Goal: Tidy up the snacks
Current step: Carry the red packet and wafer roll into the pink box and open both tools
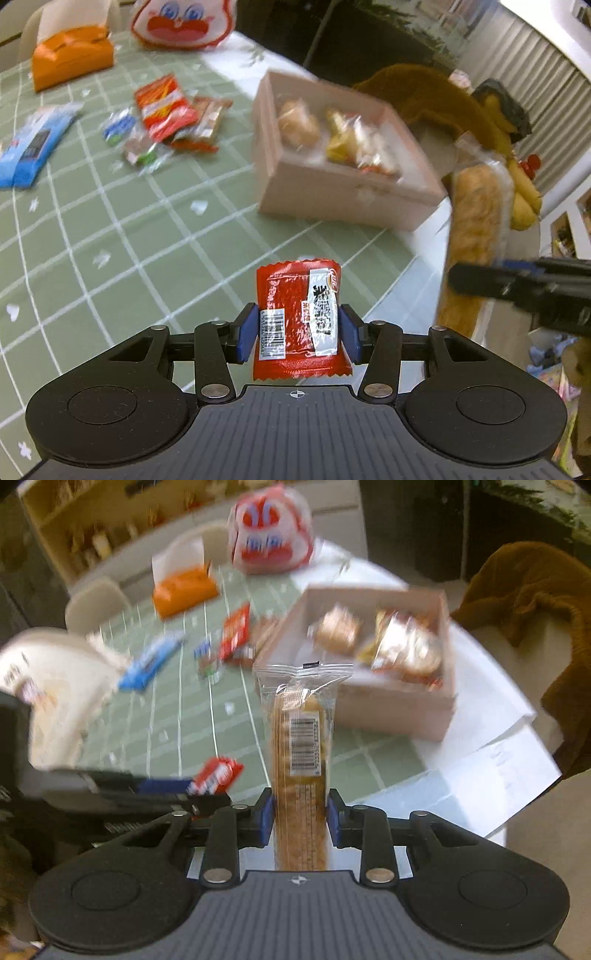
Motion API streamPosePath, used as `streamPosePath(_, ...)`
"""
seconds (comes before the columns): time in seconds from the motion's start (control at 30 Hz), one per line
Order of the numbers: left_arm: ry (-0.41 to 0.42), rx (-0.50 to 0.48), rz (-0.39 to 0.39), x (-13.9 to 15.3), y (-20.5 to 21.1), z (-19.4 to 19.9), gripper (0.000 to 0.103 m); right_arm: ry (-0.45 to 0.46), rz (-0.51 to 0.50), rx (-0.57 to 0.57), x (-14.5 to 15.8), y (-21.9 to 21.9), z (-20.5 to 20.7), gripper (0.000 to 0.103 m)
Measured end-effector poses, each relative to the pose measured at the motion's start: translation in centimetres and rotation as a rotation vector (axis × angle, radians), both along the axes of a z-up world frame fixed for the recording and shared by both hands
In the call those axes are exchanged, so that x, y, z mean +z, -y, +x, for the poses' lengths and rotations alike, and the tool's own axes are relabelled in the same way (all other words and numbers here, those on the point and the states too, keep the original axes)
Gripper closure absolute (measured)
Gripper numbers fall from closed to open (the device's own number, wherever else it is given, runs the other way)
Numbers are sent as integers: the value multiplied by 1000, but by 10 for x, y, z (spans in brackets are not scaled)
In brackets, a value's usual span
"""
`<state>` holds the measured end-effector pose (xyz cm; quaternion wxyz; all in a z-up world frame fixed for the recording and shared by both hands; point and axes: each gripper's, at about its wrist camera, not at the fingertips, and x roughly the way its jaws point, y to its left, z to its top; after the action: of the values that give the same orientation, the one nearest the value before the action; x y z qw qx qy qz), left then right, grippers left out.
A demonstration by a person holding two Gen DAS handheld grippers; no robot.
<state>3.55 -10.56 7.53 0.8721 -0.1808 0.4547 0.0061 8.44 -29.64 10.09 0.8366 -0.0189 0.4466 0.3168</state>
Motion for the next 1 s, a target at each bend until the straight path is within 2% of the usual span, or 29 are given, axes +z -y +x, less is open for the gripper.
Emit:
streamPosePath(0.1,67,-26,-7,30,2,12,51,93,31,-27,36,9,6,75)
streamPosePath(0.23,205,-72,34,90,5,38,51,257,50,-77,97,15,25,74)
streamPosePath(0.3,255,-100,10,117,3,55,50,311,63,-104,125,17,41,74)
streamPosePath(0.37,270,-111,4,131,-1,75,50,323,75,-132,142,16,58,74)
streamPosePath(0.43,283,-105,38,136,-3,96,50,308,87,-148,151,10,82,74)
streamPosePath(0.5,268,-99,23,130,-8,117,47,277,87,-155,149,0,107,74)
streamPosePath(0.53,238,-99,-18,123,-14,128,47,259,76,-160,144,-6,118,74)
streamPosePath(0.6,124,-105,-139,95,-29,154,40,202,42,-173,127,-22,143,74)
streamPosePath(0.63,40,-96,-188,74,-35,170,40,164,32,-173,116,-28,154,73)
streamPosePath(0.7,-29,-61,-208,44,-44,186,40,70,18,-146,87,-42,180,68)
streamPosePath(0.73,-36,-32,-203,34,-48,189,39,26,-8,-154,71,-49,193,57)
streamPosePath(0.83,-26,23,-246,19,-64,188,39,-26,-64,-204,40,-55,210,54)
streamPosePath(0.9,-35,14,-260,16,-71,187,39,-48,-58,-209,32,-51,214,49)
streamPosePath(0.97,-34,-9,-273,15,-72,188,39,-35,-70,-231,30,-48,216,37)
streamPosePath(1.0,-18,-28,-295,15,-73,189,38,-30,-72,-243,29,-46,216,36)
